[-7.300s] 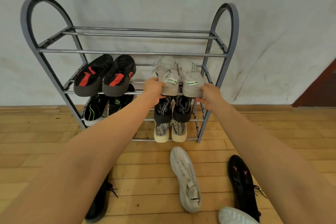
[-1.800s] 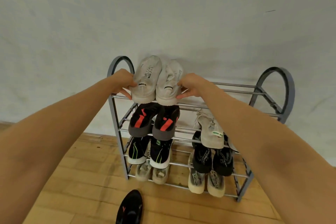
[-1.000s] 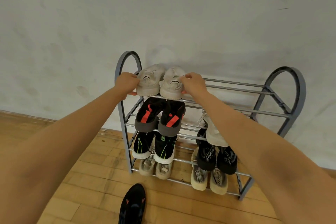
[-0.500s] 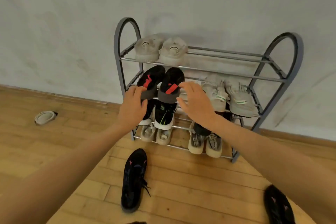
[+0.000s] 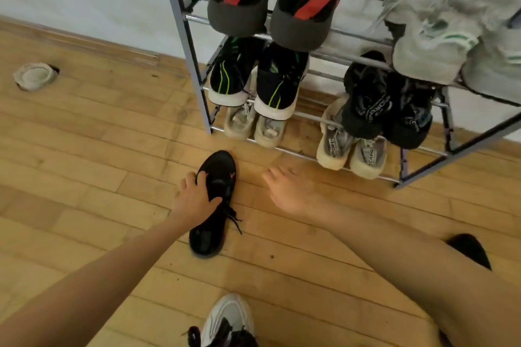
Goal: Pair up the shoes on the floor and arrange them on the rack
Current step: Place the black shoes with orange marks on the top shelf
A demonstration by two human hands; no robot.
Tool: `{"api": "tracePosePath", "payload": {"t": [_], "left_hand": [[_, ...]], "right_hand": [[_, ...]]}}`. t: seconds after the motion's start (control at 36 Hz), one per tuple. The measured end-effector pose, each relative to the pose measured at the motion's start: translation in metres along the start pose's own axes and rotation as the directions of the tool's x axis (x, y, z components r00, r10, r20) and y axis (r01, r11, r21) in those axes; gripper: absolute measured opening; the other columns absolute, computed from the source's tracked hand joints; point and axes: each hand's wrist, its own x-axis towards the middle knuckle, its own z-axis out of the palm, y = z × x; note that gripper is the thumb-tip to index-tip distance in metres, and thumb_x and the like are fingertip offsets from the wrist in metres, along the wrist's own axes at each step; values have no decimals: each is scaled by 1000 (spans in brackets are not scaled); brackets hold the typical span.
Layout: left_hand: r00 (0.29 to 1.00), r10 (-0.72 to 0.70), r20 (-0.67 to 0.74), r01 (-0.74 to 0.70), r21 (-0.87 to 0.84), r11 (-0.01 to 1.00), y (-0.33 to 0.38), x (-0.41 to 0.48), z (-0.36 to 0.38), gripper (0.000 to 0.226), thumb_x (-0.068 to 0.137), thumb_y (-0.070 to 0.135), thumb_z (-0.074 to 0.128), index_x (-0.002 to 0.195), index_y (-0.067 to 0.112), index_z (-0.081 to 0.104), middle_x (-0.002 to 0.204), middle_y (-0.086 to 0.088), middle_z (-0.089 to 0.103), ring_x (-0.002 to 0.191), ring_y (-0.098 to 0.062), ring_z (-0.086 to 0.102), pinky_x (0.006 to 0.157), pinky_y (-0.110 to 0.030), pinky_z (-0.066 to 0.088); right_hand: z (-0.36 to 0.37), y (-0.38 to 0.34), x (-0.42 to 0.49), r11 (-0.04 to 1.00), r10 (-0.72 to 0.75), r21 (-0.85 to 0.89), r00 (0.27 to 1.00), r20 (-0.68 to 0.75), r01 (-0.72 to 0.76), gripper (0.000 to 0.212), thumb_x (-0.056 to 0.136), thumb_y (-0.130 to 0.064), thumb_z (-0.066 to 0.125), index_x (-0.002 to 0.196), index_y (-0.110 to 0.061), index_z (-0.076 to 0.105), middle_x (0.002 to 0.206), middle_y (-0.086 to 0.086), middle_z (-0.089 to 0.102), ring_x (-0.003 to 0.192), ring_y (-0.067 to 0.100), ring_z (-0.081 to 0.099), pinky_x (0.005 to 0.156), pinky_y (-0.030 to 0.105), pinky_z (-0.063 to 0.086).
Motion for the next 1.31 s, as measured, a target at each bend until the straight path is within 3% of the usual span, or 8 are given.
{"api": "tracePosePath", "payload": {"t": [0.14, 0.25, 0.42, 0.56, 0.69, 0.81, 0.97, 1.31], "left_hand": [[947, -229, 225, 277, -209, 938, -20, 6, 33, 115, 61, 64, 72, 146, 20, 8, 144, -16, 31, 126, -37, 42, 97, -47, 43], [922, -298, 247, 378, -417, 827, -21, 8, 40, 121, 57, 49, 83, 146, 16, 9, 142, -14, 37, 125, -34, 46, 96, -46, 45], [922, -264, 282, 383, -578, 721, -11, 7, 32, 76, 61, 22, 86, 124, 5, 48, 113, -6, 60, 101, -22, 58, 70, -26, 49], [931, -90, 354, 322, -678, 660, 25, 0, 31, 51, 72, 16, 78, 119, 10, 58, 104, -1, 65, 95, -20, 62, 81, -33, 54], [858, 137, 494, 353, -763, 541, 79, -11, 25, 63, 76, 10, 74, 131, 17, 45, 101, -3, 65, 88, -11, 61, 60, -15, 47], [811, 272, 519, 296, -764, 574, 135, -20, 22, 57, 80, 5, 68, 132, 16, 46, 100, -5, 62, 91, -15, 60, 71, -22, 52], [755, 374, 538, 218, -744, 632, 205, -38, 36, 53, 87, 7, 61, 134, 20, 41, 102, 5, 57, 99, -20, 58, 86, -43, 53], [765, 424, 485, 33, -686, 727, 296, -72, 133, 50, 88, 9, 61, 134, 16, 44, 102, 8, 57, 102, -16, 57, 86, -32, 50]], "right_hand": [[41, -29, 45, 889, 192, 377, 959, 208, -260, 50, 96, -27, 43, 140, -7, 30, 135, 17, 46, 121, 35, 47, 94, 39, 40], [60, -51, 69, 512, 368, 676, 846, 385, -530, 67, 94, -38, 48, 148, -11, 19, 144, 12, 43, 128, 31, 45, 97, 33, 40], [64, -55, 72, 70, 404, 783, 735, 544, -618, 27, 90, -24, 60, 113, -9, 56, 117, 11, 63, 89, 20, 60, 70, 28, 50], [47, -19, 42, 102, 478, 764, 705, 525, -637, 26, 91, -13, 55, 116, -7, 59, 114, 13, 63, 99, 26, 60, 80, 33, 48], [24, 28, -10, 62, 524, 769, 677, 517, -636, 31, 91, -7, 49, 120, -14, 57, 112, 8, 63, 93, 22, 60, 70, 29, 49], [17, 64, -58, -97, 603, 795, 600, 526, -599, 34, 89, 6, 47, 122, 1, 55, 119, 23, 60, 108, 36, 58, 90, 44, 50], [19, 109, -129, -184, 683, 835, 543, 488, -518, 18, 86, 5, 55, 80, -11, 50, 81, 11, 57, 83, 30, 58, 81, 44, 51], [96, 151, -236, -328, 817, 831, 306, 488, -449, 14, 89, -13, 59, 103, -13, 55, 86, 8, 63, 84, 29, 65, 73, 42, 56]]}}
